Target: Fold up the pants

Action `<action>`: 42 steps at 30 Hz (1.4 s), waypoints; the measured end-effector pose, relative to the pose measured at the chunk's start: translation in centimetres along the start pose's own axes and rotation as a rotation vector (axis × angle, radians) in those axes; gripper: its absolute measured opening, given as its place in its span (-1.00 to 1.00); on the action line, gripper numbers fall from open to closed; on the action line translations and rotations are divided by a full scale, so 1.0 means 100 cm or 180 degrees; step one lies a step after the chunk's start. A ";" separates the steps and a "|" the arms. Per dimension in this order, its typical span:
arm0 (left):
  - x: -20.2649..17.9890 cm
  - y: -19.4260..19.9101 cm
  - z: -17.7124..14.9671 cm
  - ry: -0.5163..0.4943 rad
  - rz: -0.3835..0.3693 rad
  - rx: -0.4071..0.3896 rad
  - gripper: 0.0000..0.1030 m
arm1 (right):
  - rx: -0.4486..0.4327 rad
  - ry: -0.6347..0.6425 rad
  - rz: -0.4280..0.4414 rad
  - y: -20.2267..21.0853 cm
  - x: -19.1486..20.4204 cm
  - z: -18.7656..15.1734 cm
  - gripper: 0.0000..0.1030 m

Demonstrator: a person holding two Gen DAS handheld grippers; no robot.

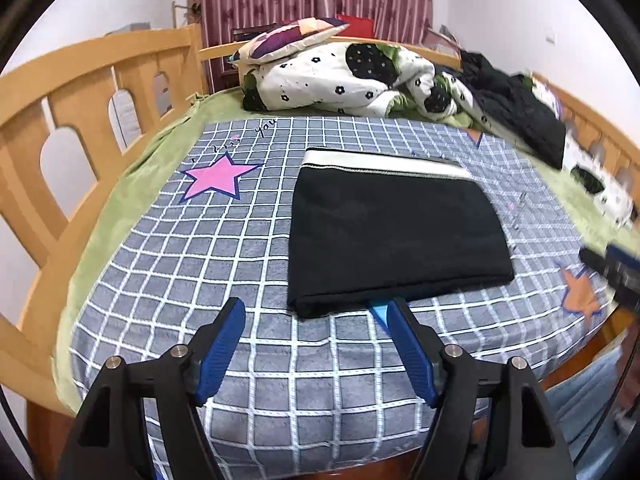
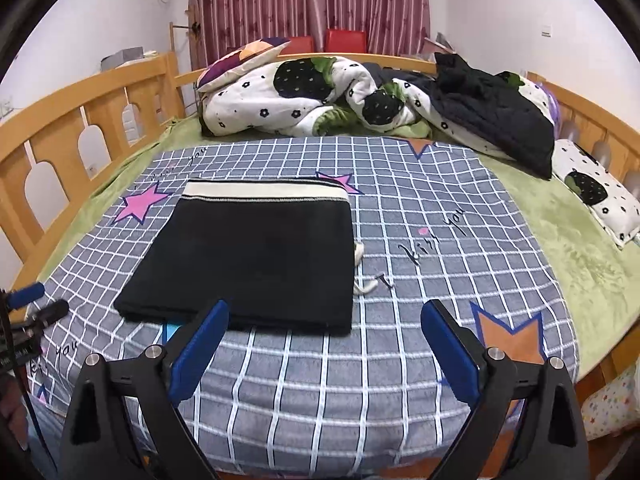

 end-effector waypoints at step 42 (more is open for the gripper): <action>-0.013 0.000 -0.013 -0.0021 0.0112 -0.0153 0.52 | -0.0034 0.0090 -0.0229 0.016 -0.011 -0.025 0.86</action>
Point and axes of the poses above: each gripper's, at about its wrist camera, not at the fingertips, and y roughly against the way its jaws point, x to its left, z to its top, the point moved 7 cm from there along -y, roughly the way its jaws point
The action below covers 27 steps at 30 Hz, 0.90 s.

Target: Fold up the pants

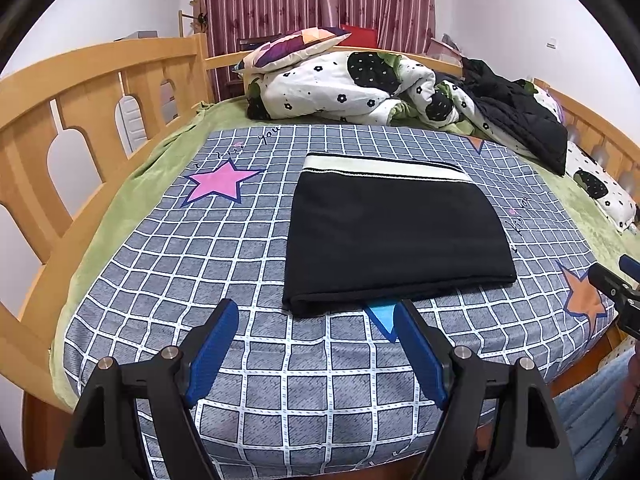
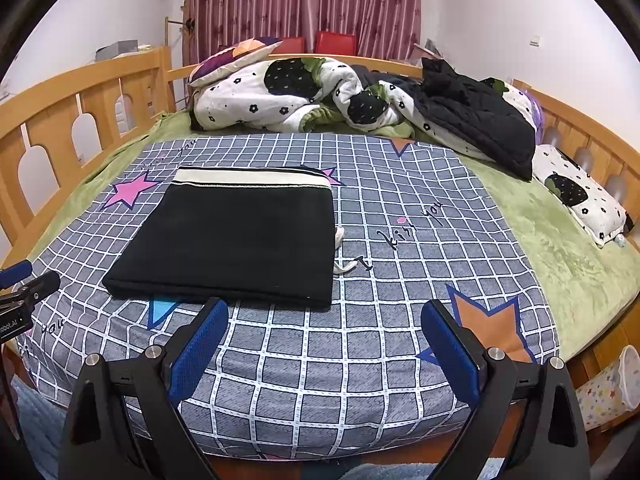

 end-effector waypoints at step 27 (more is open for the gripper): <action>-0.007 0.000 -0.002 -0.0094 -0.0008 0.0001 0.52 | -0.0014 -0.0034 -0.0037 0.000 -0.007 -0.001 0.86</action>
Point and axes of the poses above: each gripper's, at about its wrist camera, not at the fingertips, and y roughly against the way its jaws point, x to its left, z to its top, the point moved 7 cm from there along -y, roughly the way its jaws point
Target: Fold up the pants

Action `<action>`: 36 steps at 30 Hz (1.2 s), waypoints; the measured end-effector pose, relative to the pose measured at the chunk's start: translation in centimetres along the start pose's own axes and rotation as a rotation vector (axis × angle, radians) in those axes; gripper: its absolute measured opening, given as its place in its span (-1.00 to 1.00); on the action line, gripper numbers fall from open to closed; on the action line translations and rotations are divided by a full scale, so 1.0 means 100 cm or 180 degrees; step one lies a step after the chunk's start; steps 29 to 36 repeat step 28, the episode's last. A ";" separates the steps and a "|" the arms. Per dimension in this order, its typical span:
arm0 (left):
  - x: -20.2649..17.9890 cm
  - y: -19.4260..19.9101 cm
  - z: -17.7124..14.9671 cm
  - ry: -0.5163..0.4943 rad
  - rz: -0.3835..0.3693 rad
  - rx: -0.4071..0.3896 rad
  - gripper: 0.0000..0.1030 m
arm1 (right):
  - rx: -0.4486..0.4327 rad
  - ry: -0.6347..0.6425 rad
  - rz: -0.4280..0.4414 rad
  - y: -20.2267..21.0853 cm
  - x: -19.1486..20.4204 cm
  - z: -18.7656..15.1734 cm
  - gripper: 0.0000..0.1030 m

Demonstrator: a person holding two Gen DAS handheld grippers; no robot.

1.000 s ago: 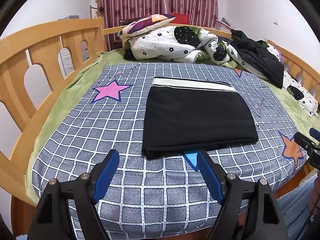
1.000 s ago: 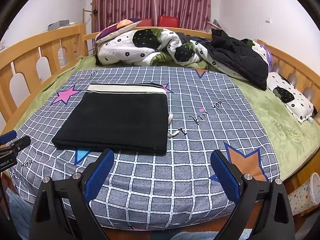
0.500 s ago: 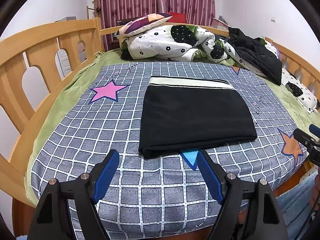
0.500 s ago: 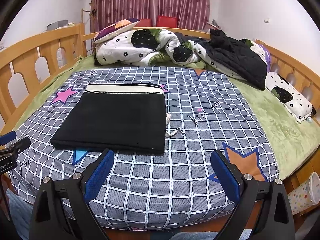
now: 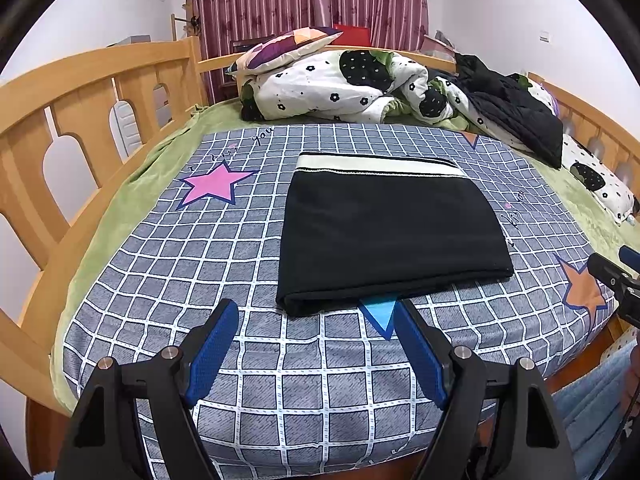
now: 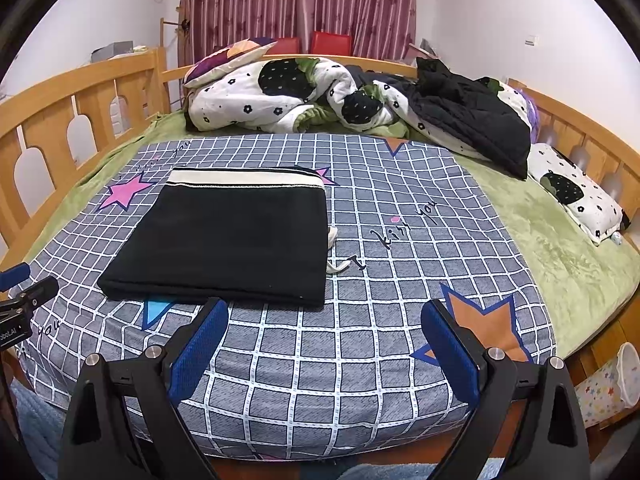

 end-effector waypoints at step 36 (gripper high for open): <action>-0.007 0.001 -0.001 -0.0065 -0.0022 0.0012 0.52 | -0.0026 0.0044 -0.0003 0.001 -0.002 0.000 0.86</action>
Point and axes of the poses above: each gripper's, at about its wrist camera, not at the fingertips, and y roughly against the way its jaws point, x to its left, z to its top, the point moved 7 cm from there along -y, roughly the way its jaws point
